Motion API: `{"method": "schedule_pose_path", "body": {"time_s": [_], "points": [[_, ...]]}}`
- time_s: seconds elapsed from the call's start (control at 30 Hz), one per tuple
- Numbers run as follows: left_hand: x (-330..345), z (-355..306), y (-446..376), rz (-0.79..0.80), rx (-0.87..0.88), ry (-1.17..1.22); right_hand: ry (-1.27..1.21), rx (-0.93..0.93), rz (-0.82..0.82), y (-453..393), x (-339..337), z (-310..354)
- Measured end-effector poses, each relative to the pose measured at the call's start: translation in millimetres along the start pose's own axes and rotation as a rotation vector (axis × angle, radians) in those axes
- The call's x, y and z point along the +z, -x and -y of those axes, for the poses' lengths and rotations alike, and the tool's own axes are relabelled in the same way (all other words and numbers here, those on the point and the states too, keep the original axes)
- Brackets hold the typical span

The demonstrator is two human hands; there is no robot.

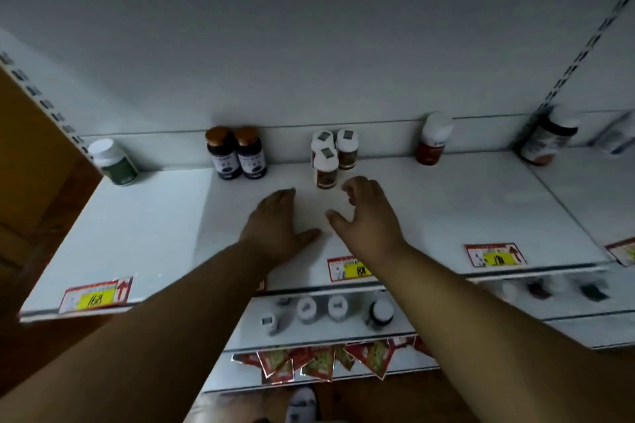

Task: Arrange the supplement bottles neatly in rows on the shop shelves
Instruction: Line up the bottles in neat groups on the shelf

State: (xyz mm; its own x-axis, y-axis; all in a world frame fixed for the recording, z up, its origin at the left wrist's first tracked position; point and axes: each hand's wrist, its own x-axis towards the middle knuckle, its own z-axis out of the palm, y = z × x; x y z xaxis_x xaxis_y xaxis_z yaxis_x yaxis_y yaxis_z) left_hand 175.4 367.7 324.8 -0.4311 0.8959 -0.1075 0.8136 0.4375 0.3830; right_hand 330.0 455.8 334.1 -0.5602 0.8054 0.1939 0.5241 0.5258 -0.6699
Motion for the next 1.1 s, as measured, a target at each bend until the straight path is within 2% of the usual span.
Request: {"method": "schedule_pose_path", "body": {"time_s": [0.17, 0.27, 0.43, 0.57, 0.83, 1.0, 1.1], "points": [[-1.5, -0.8, 78.5, -0.159, 0.032, -0.019, -0.04, -0.086, 0.084, 49.6, 2.2, 15.2], [2.1, -3.9, 128.1, -0.152, 0.079, -0.024, -0.014, -0.094, 0.103, 86.8, -0.3, 25.6], [11.1, 23.1, 182.9, -0.241, 0.17, -0.021, -0.021, -0.119, 0.127, 135.8, 4.4, 52.6], [19.5, 65.3, 205.2, -0.134, 0.224, -0.05, -0.026, -0.01, 0.128, 174.7, 41.8, 68.0], [22.2, 184.3, 192.0, 0.077, 0.307, -0.153, -0.09, 0.278, 0.15, 217.8, 169.3, 91.9], [72.3, 224.4, 165.4, 0.166, 0.244, -0.114, -0.066, 0.382, 0.13, 211.0, 227.6, 57.3], [121.7, 237.9, 148.4, 0.204, 0.201, -0.109, -0.022, 0.416, 0.174, 201.2, 264.3, 17.1]]}}
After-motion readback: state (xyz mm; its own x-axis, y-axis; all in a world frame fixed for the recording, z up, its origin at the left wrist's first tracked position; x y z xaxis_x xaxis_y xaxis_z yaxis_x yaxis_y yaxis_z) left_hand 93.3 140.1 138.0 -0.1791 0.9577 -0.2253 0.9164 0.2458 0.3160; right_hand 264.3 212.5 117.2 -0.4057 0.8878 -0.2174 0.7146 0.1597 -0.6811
